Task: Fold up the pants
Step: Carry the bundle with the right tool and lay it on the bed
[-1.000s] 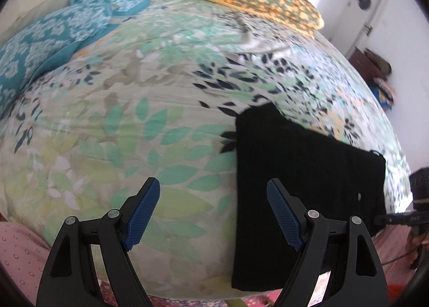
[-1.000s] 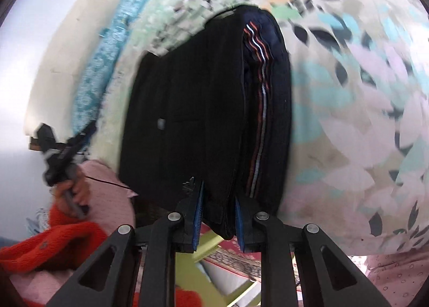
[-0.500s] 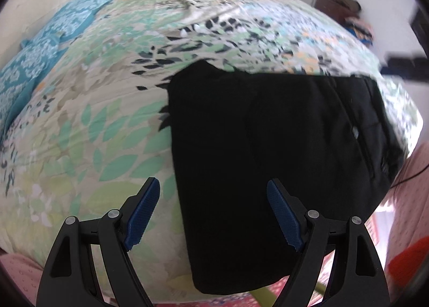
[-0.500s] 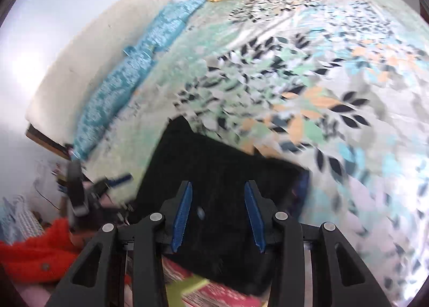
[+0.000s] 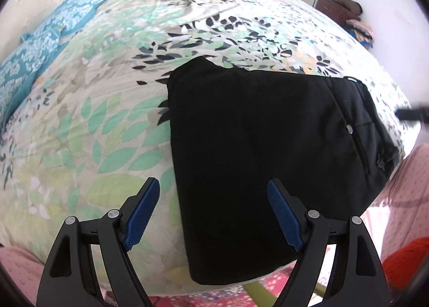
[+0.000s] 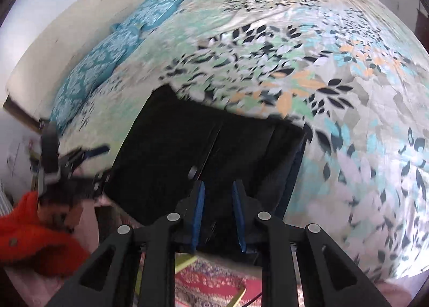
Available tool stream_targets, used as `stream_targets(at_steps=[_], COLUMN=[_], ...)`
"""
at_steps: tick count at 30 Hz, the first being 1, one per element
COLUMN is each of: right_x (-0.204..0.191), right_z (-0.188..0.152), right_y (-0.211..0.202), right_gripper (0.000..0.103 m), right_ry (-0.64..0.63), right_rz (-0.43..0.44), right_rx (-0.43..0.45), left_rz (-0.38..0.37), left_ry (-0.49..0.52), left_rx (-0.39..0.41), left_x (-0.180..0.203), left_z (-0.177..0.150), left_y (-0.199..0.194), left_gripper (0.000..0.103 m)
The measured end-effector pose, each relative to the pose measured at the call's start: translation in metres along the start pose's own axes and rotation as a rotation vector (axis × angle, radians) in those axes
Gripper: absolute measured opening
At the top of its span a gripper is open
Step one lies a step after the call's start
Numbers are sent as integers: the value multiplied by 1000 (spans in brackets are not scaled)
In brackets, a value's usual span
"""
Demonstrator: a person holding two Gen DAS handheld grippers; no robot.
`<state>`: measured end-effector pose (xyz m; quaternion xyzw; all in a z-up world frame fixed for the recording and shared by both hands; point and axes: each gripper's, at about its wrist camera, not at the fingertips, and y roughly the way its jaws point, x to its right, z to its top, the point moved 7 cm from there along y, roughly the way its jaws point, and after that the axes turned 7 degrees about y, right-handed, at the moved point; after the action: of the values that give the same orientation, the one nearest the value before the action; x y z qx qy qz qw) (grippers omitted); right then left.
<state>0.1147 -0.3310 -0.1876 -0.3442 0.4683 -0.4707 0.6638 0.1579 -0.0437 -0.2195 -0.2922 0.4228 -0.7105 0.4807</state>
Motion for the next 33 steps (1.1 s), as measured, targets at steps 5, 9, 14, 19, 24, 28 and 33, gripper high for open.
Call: stream_targets(at_steps=[5, 9, 14, 19, 24, 28, 33], right_x=[14, 7, 11, 39, 83, 85, 50], right_z=[-48, -43, -29, -6, 7, 11, 15], right_y=[33, 21, -8, -3, 46, 74, 93], right_gripper=[23, 25, 73, 83, 83, 83, 73], right_ry=[10, 53, 84, 156, 384, 431, 343], right_rz=[-118, -98, -71, 22, 227, 375, 471], right_rx=[-73, -32, 107, 115, -19, -90, -112], left_rz=[41, 58, 95, -3, -220, -347, -452], left_ry=[61, 69, -20, -199, -318, -286, -213], left_rx=[-82, -80, -28, -54, -134, -176, -157], left_x=[12, 12, -20, -64, -76, -54, -14], left_z=[-14, -15, -2, -2, -5, -4, 9], left_y=[16, 11, -6, 8, 43, 62, 68], left_gripper=[88, 89, 96, 96, 96, 98, 66])
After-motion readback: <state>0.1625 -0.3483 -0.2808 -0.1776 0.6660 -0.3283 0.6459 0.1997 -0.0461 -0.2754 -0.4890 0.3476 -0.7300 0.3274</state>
